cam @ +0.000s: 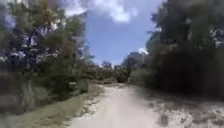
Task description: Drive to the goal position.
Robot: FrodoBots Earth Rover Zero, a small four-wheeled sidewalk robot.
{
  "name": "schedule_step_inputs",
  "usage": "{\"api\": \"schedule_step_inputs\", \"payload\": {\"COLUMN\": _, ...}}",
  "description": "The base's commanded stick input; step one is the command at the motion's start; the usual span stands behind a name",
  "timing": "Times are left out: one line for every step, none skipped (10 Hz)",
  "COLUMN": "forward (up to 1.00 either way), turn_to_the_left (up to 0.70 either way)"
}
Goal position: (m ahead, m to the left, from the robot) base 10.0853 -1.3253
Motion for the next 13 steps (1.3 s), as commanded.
{"api": "schedule_step_inputs", "payload": {"forward": 1.0, "turn_to_the_left": 0.0}}
{"api": "schedule_step_inputs", "payload": {"forward": 1.0, "turn_to_the_left": 0.0}}
{"api": "schedule_step_inputs", "payload": {"forward": 1.0, "turn_to_the_left": 0.0}}
{"api": "schedule_step_inputs", "payload": {"forward": 1.0, "turn_to_the_left": 0.0}}
{"api": "schedule_step_inputs", "payload": {"forward": 1.0, "turn_to_the_left": 0.0}}
{"api": "schedule_step_inputs", "payload": {"forward": 1.0, "turn_to_the_left": 0.0}}
{"api": "schedule_step_inputs", "payload": {"forward": 1.0, "turn_to_the_left": 0.0}}
{"api": "schedule_step_inputs", "payload": {"forward": 1.0, "turn_to_the_left": 0.0}}
{"api": "schedule_step_inputs", "payload": {"forward": 1.0, "turn_to_the_left": 0.0}}
{"api": "schedule_step_inputs", "payload": {"forward": 1.0, "turn_to_the_left": 0.0}}
{"api": "schedule_step_inputs", "payload": {"forward": 1.0, "turn_to_the_left": 0.0}}
{"api": "schedule_step_inputs", "payload": {"forward": 1.0, "turn_to_the_left": 0.0}}
{"api": "schedule_step_inputs", "payload": {"forward": 1.0, "turn_to_the_left": 0.0}}
